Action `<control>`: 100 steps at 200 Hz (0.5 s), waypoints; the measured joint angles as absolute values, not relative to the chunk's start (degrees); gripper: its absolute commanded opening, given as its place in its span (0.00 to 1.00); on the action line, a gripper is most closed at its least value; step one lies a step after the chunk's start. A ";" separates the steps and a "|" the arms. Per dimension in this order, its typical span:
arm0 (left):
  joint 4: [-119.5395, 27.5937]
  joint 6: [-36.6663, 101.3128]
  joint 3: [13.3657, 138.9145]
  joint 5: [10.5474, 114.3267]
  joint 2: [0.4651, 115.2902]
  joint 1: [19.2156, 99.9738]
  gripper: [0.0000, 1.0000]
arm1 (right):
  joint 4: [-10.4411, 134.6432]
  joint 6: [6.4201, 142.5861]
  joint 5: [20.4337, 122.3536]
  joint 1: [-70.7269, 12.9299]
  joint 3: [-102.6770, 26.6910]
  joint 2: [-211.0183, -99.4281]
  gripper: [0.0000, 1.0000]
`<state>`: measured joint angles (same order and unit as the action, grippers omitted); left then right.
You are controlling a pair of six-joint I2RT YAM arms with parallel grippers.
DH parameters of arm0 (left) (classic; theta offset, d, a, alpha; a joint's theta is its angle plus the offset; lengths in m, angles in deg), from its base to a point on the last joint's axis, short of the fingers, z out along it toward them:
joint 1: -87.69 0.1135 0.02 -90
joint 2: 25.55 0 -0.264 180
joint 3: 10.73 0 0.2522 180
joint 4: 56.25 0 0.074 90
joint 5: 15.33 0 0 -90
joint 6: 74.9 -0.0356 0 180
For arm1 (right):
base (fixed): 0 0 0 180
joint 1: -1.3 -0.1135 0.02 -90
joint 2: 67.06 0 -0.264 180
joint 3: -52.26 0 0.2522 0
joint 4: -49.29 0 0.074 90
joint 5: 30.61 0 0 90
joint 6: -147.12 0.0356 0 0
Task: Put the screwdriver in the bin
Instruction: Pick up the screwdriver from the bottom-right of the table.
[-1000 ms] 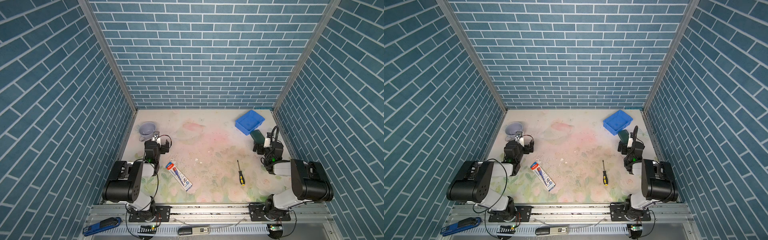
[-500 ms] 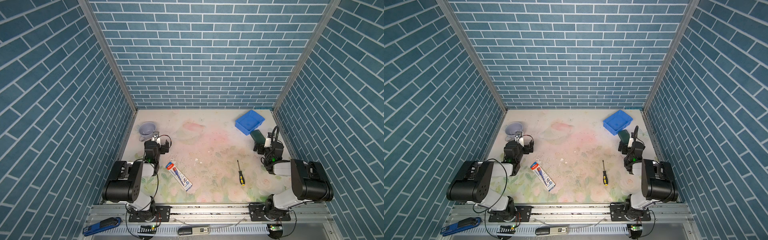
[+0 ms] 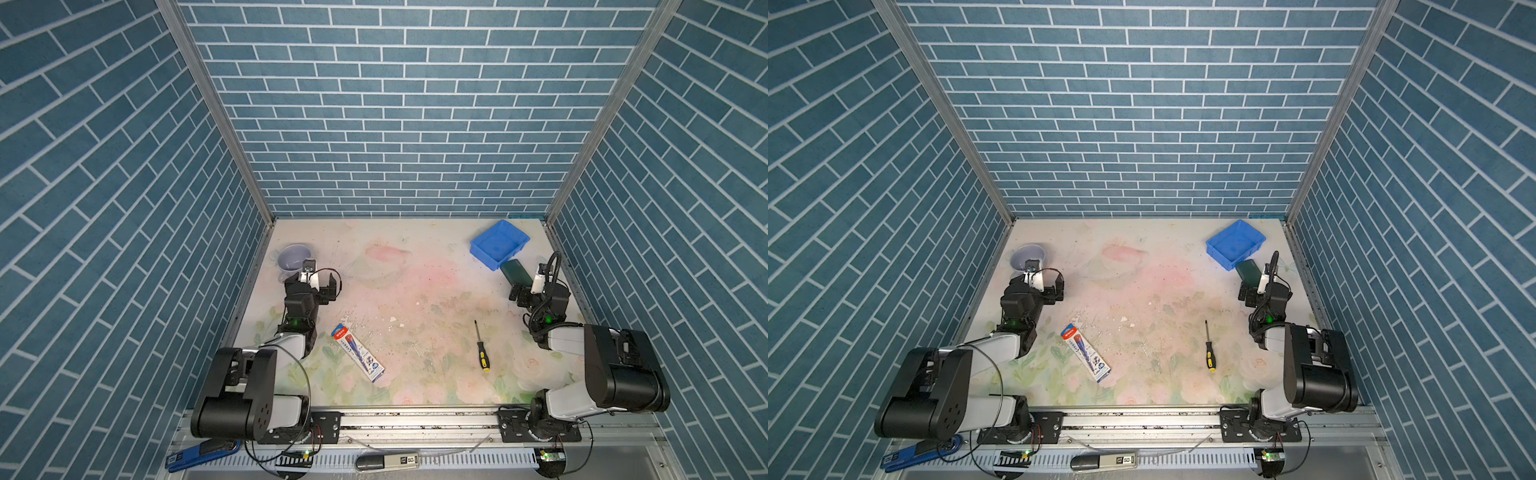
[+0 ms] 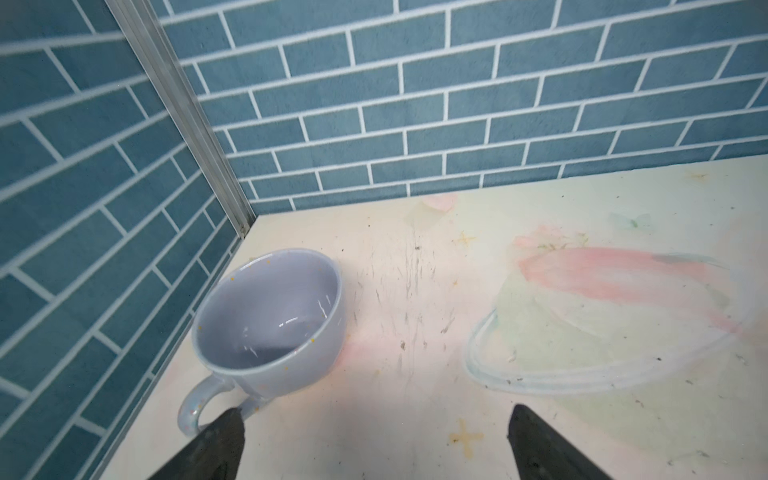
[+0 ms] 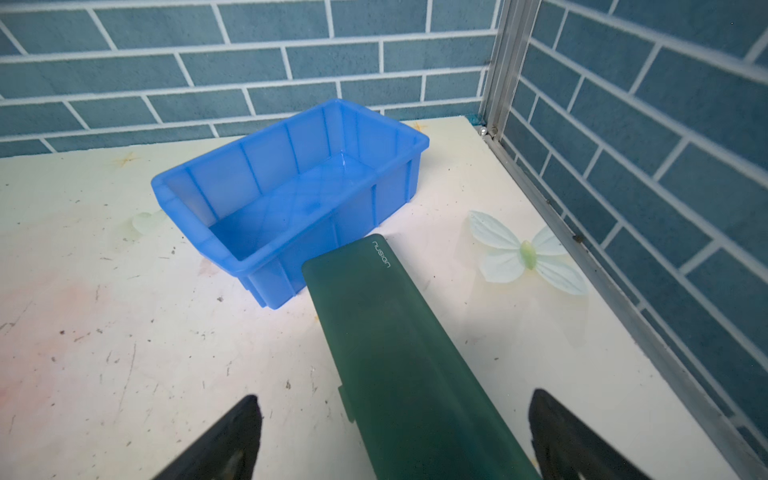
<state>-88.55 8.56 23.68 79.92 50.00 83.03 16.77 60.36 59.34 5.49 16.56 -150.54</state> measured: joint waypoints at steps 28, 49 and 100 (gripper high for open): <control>-84.38 6.70 23.81 80.84 44.31 78.74 1.00 | 20.62 60.91 58.82 5.49 16.52 -146.52 0.99; -79.42 5.58 25.54 80.82 40.60 74.74 1.00 | 25.97 62.79 58.25 5.49 16.19 -142.98 0.99; -69.43 4.05 27.94 76.49 32.38 64.69 1.00 | 46.58 65.89 60.00 5.40 7.49 -137.06 0.99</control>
<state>-69.43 4.05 27.94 76.49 32.38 64.69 46.58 65.89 60.00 5.40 7.49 -137.06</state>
